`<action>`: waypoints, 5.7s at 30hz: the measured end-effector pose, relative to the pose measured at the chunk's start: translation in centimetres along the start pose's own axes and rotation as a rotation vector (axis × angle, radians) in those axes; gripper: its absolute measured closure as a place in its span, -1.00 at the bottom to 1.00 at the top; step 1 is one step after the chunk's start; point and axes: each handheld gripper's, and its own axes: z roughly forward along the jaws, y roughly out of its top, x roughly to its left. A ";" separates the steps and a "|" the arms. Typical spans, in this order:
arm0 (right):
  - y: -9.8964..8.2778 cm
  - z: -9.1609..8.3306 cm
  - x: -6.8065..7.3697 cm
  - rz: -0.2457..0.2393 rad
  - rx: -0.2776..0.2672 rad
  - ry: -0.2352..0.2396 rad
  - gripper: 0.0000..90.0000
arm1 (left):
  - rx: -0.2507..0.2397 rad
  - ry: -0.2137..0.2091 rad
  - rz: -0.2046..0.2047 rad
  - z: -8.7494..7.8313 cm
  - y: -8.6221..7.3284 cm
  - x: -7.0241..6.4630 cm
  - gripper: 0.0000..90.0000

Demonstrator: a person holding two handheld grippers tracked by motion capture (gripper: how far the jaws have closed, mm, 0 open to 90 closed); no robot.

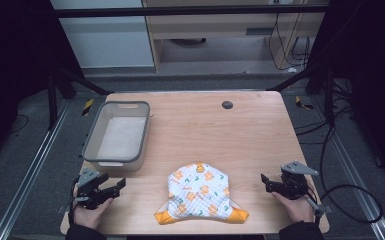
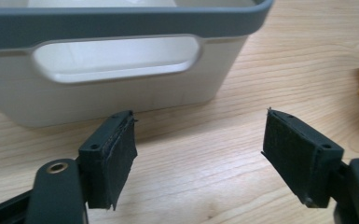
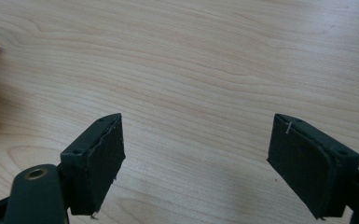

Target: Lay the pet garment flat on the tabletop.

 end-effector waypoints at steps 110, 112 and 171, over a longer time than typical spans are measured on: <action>7.6 2.8 11.0 -0.239 0.044 0.394 0.83 | 0.137 -0.365 0.233 7.1 7.5 -13.2 0.85; 8.4 2.2 10.9 -0.237 0.002 0.380 0.83 | 0.090 -0.350 0.252 6.4 8.7 -13.6 0.85; 2.5 3.8 7.4 -0.203 0.058 0.269 0.22 | 0.130 -0.188 0.314 7.8 2.8 -10.9 -0.10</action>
